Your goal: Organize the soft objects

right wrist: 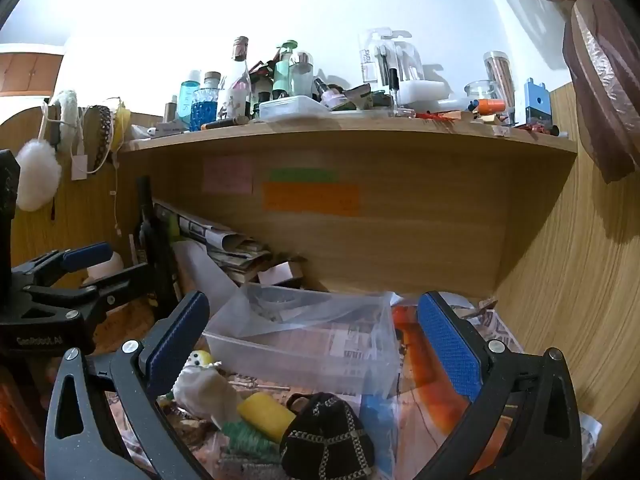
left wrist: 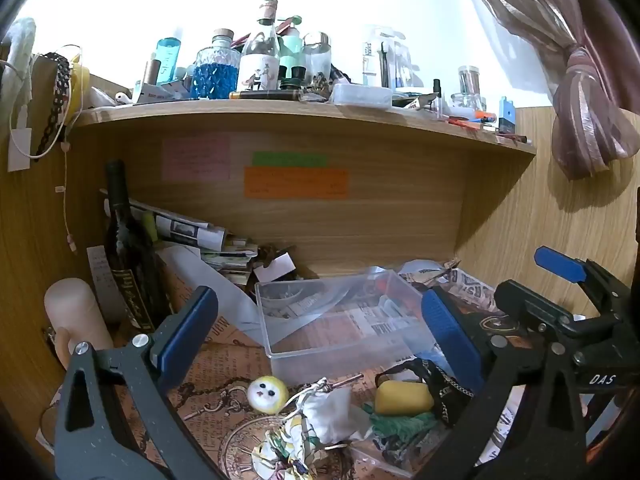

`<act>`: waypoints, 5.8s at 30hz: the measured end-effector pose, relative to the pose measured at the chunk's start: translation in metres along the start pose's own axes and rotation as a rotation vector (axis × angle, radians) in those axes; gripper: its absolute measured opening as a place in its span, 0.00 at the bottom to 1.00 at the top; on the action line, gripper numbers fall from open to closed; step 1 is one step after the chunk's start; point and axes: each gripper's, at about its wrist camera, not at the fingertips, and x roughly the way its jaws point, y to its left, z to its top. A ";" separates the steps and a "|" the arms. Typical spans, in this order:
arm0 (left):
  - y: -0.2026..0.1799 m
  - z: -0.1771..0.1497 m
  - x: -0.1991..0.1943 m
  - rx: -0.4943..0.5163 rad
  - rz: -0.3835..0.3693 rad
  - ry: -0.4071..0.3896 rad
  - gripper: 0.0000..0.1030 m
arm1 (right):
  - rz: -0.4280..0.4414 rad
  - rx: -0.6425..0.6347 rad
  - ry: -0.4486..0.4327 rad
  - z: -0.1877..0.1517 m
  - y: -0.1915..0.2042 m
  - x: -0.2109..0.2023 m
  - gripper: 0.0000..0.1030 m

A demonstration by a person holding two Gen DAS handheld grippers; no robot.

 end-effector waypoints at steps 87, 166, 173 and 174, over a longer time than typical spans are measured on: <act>-0.009 0.001 0.001 0.016 -0.010 -0.001 1.00 | 0.002 0.005 0.000 0.004 0.003 -0.005 1.00; 0.056 -0.019 0.099 -0.021 -0.012 0.257 0.20 | -0.001 0.209 0.252 -0.023 -0.082 0.065 0.12; 0.052 -0.008 0.131 -0.022 -0.044 0.282 0.20 | 0.001 0.160 0.201 -0.002 -0.078 0.086 0.12; 0.051 -0.007 0.136 -0.018 -0.044 0.288 0.20 | 0.004 0.156 0.201 -0.001 -0.077 0.092 0.12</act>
